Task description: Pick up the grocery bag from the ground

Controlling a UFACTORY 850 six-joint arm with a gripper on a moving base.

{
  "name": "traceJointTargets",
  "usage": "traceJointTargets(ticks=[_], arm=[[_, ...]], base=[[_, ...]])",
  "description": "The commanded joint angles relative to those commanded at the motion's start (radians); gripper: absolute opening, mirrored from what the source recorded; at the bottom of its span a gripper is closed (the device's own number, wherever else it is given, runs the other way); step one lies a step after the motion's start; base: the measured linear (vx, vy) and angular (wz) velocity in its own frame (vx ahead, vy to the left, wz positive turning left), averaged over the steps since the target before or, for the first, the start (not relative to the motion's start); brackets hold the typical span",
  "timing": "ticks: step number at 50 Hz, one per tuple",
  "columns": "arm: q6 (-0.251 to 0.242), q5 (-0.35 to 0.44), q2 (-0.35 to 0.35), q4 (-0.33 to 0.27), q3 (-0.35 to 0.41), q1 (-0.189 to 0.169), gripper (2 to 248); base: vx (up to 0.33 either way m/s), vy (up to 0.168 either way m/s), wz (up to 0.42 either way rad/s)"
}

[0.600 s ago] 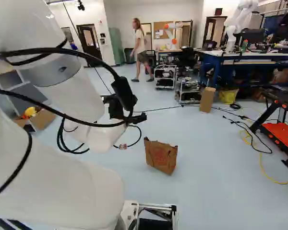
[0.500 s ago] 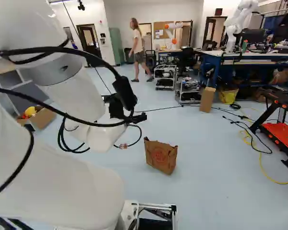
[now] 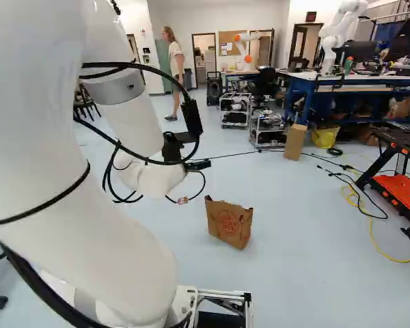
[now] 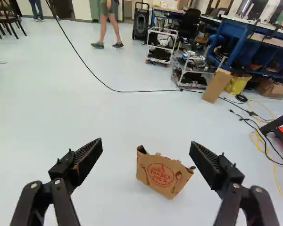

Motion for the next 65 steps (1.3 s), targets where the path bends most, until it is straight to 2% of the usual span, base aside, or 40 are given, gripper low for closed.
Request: traceJointTargets(ticks=[40, 48, 65], arm=[[-0.003, 0.0, -0.319, 0.0, -0.245, 0.0, 247], [-0.078, 0.0, -0.377, 0.0, -0.295, 0.0, 247], [-0.309, 0.0, -0.496, 0.0, -0.402, -0.004, 247]], base=[[0.0, 0.0, 0.0], [0.0, 0.0, 0.0], [0.0, 0.0, 0.0]])
